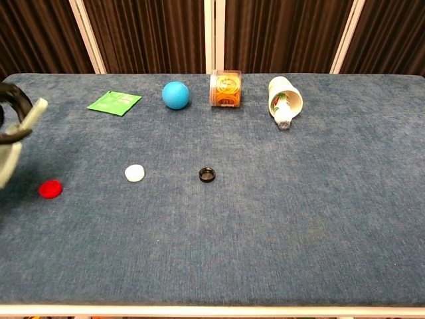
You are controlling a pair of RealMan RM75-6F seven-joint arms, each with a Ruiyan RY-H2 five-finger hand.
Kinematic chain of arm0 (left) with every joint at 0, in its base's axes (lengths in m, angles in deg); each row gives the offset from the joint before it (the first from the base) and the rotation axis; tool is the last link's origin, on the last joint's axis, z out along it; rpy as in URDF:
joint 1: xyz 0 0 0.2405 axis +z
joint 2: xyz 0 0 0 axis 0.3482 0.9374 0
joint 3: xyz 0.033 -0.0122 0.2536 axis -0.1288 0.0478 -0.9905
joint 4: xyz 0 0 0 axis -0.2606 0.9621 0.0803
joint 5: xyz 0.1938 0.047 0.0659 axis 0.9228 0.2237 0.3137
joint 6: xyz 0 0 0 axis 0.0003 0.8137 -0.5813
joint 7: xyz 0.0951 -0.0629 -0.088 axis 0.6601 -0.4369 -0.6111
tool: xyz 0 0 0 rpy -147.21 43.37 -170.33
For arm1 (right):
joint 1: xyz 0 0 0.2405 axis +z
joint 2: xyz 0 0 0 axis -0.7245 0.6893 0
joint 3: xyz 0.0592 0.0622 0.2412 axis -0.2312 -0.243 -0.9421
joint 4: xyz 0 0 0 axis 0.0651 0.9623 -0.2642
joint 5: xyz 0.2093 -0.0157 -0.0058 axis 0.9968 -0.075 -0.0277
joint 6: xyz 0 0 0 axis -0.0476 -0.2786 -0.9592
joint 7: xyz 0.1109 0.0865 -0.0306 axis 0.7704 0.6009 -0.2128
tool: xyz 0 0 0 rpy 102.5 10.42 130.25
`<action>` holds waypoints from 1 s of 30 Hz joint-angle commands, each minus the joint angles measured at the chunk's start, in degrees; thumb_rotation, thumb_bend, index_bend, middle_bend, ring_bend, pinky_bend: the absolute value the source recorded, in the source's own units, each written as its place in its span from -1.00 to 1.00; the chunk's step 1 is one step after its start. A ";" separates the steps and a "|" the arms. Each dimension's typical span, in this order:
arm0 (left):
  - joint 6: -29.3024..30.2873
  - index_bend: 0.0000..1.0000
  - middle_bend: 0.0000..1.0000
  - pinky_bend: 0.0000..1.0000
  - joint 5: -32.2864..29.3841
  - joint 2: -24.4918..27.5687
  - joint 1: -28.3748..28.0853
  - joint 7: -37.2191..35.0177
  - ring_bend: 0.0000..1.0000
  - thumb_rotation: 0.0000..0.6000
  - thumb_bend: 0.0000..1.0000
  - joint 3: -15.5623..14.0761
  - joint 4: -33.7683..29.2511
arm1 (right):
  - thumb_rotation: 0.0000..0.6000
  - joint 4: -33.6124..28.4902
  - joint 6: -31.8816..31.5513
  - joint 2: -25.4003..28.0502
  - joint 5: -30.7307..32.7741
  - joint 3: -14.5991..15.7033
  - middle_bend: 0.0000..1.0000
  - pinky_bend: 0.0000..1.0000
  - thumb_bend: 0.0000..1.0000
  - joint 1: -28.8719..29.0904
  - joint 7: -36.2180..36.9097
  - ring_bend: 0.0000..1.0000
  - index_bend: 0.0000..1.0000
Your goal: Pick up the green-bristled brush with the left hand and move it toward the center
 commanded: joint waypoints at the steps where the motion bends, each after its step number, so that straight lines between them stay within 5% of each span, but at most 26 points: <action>1: 0.86 0.10 0.17 0.74 0.72 -2.40 1.06 0.42 0.42 1.00 -0.10 -0.87 0.25 | 1.00 -0.08 -0.04 0.03 0.04 0.07 -0.94 -1.00 -0.71 -0.08 -0.07 -1.00 -1.00; 12: -0.73 0.09 0.16 0.73 -0.21 -8.91 -0.79 0.42 0.42 1.00 -0.10 2.64 1.48 | 1.00 0.04 -0.41 0.02 0.20 0.30 -0.94 -1.00 -0.71 -0.56 0.30 -1.00 -1.00; 30: -9.34 0.09 0.15 0.73 -0.85 -17.77 -11.28 1.42 0.41 1.00 -0.10 9.08 4.58 | 1.00 0.84 -1.03 -0.19 0.33 0.59 -0.94 -1.00 -0.71 -1.34 1.28 -1.00 -1.00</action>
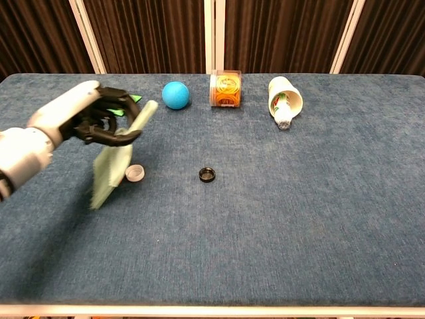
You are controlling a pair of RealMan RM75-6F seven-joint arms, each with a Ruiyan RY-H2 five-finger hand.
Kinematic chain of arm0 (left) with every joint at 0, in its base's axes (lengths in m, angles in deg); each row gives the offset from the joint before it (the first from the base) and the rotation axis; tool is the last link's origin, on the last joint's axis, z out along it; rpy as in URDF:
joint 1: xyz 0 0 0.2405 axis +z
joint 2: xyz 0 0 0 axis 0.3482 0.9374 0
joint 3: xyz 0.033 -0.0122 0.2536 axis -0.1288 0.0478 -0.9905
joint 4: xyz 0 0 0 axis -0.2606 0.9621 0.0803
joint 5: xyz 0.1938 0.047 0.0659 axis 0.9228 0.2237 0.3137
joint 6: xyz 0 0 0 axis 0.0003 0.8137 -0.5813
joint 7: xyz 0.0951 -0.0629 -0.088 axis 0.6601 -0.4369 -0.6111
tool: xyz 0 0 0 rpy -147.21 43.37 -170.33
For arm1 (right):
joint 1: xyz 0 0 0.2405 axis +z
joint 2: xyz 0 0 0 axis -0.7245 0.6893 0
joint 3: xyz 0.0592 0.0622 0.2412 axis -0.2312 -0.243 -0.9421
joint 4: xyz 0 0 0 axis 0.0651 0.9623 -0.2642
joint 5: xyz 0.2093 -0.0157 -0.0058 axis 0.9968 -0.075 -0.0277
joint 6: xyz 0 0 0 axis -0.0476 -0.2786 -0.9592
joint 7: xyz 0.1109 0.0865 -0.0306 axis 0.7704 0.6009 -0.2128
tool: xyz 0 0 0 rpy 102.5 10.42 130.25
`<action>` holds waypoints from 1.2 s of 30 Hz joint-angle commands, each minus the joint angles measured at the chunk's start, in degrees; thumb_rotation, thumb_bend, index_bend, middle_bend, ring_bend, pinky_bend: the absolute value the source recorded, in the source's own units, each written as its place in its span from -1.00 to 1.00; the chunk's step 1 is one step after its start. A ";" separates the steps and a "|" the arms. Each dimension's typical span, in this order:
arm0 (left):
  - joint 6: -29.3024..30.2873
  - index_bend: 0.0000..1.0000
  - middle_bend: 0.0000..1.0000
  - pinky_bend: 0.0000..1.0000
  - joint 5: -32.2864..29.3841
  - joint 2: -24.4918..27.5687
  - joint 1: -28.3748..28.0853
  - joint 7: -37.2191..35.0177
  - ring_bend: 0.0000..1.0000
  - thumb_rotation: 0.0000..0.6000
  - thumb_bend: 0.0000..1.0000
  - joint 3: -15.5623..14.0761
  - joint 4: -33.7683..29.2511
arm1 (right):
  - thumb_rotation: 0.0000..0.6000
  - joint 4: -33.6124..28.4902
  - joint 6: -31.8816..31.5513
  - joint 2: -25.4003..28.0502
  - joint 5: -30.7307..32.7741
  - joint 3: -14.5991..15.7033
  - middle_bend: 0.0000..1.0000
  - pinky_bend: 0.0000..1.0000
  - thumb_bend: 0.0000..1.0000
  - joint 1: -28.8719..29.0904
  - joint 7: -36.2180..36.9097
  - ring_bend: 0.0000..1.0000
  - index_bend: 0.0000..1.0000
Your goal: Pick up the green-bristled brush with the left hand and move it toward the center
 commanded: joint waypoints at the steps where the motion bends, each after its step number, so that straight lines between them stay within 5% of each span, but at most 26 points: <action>1: -1.82 0.09 0.15 0.73 0.32 -1.51 -2.31 0.43 0.41 1.00 -0.10 1.11 0.89 | 1.00 0.04 -0.07 0.02 0.00 0.03 -0.94 -1.00 -0.71 -0.09 0.09 -1.00 -1.00; 10: -3.55 0.09 0.15 0.73 0.51 -3.65 -6.63 -0.97 0.41 1.00 -0.10 3.81 -0.11 | 1.00 0.14 -0.49 0.21 0.23 -0.13 -0.94 -1.00 -0.71 -0.45 0.38 -1.00 -1.00; 16: -0.29 0.09 0.15 0.73 2.02 -0.79 -4.94 0.20 0.41 1.00 -0.10 2.26 -2.14 | 1.00 0.89 -0.29 0.06 0.06 -0.15 -0.93 -1.00 -0.71 -0.33 1.08 -1.00 -1.00; 24: 0.19 0.09 0.15 0.73 3.58 -3.92 -5.10 0.95 0.41 1.00 -0.10 -0.81 6.97 | 1.00 1.74 -0.11 -0.21 -0.02 0.02 -0.93 -1.00 -0.71 -0.42 1.99 -1.00 -1.00; 36: -3.85 0.09 0.16 0.73 5.39 -9.04 -10.78 -6.15 0.41 1.00 -0.09 0.03 12.85 | 1.00 1.17 -0.42 0.16 0.33 0.08 -0.93 -1.00 -0.71 -0.96 1.70 -1.00 -1.00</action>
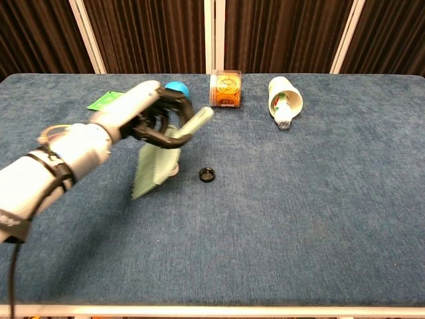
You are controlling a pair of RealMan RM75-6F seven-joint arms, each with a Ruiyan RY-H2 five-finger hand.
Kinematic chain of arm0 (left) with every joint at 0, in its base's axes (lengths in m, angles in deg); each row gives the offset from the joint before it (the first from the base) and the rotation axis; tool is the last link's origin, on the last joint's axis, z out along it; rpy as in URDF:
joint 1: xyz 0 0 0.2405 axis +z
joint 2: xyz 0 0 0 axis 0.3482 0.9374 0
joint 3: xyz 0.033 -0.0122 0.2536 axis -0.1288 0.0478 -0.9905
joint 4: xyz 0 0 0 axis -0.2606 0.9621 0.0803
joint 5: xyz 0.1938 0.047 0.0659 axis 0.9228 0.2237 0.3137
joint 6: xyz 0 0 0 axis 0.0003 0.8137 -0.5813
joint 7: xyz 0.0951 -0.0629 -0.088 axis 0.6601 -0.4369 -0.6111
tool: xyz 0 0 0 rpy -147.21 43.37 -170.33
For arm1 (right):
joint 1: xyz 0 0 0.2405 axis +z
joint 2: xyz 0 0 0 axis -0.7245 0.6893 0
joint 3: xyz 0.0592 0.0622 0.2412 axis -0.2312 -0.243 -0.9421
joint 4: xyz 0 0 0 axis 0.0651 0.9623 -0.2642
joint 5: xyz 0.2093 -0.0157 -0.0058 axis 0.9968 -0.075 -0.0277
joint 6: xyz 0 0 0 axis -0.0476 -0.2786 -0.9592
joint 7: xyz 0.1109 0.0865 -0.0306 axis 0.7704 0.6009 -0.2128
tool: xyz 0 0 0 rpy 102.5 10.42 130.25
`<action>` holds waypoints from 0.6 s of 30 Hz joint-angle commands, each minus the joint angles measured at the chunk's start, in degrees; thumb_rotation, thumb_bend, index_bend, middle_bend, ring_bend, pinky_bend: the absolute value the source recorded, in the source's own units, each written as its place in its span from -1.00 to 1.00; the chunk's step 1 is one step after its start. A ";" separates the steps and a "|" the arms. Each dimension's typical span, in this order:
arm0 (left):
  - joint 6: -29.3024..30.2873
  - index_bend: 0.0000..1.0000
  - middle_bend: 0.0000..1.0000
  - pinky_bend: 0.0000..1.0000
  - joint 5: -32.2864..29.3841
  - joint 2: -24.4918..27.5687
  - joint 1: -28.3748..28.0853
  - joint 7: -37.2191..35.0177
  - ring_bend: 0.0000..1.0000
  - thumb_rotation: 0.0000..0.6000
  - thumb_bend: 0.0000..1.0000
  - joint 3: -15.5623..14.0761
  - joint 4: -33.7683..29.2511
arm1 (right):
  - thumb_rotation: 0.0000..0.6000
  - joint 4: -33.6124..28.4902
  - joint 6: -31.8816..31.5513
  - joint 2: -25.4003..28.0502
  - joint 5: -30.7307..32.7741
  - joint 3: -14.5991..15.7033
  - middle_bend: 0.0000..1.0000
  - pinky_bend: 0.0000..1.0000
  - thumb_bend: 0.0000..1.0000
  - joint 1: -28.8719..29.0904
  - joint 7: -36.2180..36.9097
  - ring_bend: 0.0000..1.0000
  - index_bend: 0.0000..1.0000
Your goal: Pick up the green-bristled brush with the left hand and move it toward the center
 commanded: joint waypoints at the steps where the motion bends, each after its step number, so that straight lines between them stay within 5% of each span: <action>1: -1.73 0.09 0.16 0.73 0.16 -1.42 -1.84 -1.48 0.41 1.00 -0.09 0.60 0.86 | 1.00 -0.01 0.05 -0.01 0.11 -0.05 -0.93 -1.00 -0.71 -0.01 0.01 -1.00 -1.00; 12: -4.23 0.10 0.16 0.73 1.01 -3.64 -7.22 -2.13 0.41 1.00 -0.09 2.40 -0.22 | 1.00 0.27 -0.10 0.05 0.67 -0.15 -0.93 -1.00 -0.71 -0.46 0.38 -1.00 -1.00; 18: -2.11 0.10 0.16 0.73 0.38 1.47 -6.01 -0.02 0.41 1.00 -0.09 3.39 -3.93 | 1.00 0.96 0.19 -0.12 0.47 -0.24 -0.93 -1.00 -0.71 -0.23 0.95 -1.00 -1.00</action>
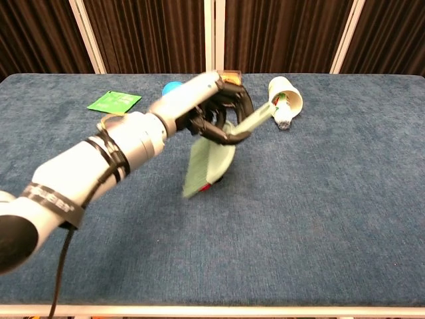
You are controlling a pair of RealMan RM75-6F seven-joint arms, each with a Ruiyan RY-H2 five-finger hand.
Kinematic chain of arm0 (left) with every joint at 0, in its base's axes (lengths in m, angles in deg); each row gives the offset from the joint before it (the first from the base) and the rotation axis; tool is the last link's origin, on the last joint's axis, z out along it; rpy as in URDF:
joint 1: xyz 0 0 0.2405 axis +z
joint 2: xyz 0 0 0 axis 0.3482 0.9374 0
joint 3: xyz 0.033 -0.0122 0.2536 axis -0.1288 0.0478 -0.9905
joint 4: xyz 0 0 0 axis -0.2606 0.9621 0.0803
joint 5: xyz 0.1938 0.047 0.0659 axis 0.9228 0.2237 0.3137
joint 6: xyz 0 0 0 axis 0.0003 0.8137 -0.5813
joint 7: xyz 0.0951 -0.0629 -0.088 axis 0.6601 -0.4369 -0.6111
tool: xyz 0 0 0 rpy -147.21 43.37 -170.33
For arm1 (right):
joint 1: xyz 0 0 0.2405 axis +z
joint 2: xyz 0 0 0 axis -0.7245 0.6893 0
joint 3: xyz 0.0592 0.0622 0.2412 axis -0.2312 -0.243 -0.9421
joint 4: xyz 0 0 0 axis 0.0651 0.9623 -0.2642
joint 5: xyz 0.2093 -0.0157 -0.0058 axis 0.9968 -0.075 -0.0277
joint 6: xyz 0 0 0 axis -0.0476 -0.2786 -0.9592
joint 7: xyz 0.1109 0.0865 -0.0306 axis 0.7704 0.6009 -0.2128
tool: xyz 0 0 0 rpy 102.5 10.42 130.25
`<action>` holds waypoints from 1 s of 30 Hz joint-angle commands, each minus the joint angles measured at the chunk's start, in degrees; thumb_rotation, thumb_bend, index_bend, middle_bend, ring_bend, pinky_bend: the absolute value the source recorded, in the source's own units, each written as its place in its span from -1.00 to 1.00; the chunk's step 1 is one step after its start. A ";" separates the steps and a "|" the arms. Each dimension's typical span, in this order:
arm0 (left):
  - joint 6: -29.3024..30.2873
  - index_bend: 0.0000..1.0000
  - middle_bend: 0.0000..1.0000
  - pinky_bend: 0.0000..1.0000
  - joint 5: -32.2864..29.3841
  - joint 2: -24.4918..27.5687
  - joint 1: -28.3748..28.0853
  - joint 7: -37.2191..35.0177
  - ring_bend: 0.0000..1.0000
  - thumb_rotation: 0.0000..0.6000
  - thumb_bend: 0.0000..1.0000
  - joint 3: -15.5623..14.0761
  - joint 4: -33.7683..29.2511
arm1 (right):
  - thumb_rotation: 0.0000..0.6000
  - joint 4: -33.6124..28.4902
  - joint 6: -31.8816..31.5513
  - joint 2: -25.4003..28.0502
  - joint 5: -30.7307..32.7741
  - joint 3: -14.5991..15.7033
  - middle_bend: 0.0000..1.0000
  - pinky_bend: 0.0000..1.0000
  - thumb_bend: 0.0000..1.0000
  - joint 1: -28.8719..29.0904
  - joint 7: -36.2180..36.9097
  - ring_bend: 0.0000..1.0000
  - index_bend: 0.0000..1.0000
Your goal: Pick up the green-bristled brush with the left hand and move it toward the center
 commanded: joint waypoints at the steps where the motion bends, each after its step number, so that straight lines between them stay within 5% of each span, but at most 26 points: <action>1: 1.23 0.10 0.15 0.73 -0.83 4.79 1.70 2.13 0.40 1.00 -0.09 0.29 -3.26 | 1.00 0.34 0.28 -0.12 -0.15 -0.04 -0.93 -1.00 -0.71 0.23 0.30 -1.00 -1.00; 8: -0.14 0.09 0.12 0.71 -4.77 15.50 6.27 16.31 0.39 1.00 -0.09 -3.20 -7.52 | 1.00 1.64 1.00 -0.71 -0.70 -0.08 -0.94 -1.00 -0.71 0.91 1.52 -1.00 -1.00; 13: -4.63 0.04 0.09 0.70 -10.35 17.19 6.96 27.20 0.36 1.00 -0.09 -5.20 -5.61 | 1.00 2.07 0.94 -0.98 -0.93 0.02 -0.93 -1.00 -0.71 0.92 1.86 -1.00 -1.00; 17: -8.08 -0.20 -0.02 0.69 -14.33 16.42 6.33 34.34 0.24 1.00 -0.13 -6.14 -3.61 | 1.00 2.05 0.93 -1.05 -1.05 0.13 -0.93 -1.00 -0.71 0.91 1.85 -1.00 -1.00; 19: -9.26 -0.41 -0.15 0.62 -16.73 16.15 6.02 37.42 0.01 1.00 -0.29 -6.02 -3.36 | 1.00 1.94 0.81 -0.99 -1.04 0.12 -0.93 -1.00 -0.71 0.85 1.79 -1.00 -1.00; 24: -7.26 -0.62 -0.42 0.17 -18.86 17.03 6.99 37.26 -0.40 1.00 -0.55 -4.48 -5.78 | 1.00 1.82 1.05 -0.83 -0.57 0.03 -0.93 -1.00 -0.71 0.81 1.80 -1.00 -1.00; 30: 0.24 -0.64 -0.45 -0.07 -17.93 23.89 12.26 30.53 -0.45 1.00 -0.58 -2.86 -11.66 | 1.00 2.27 2.04 -0.74 0.08 -0.08 -0.93 -1.00 -0.71 1.11 2.22 -1.00 -1.00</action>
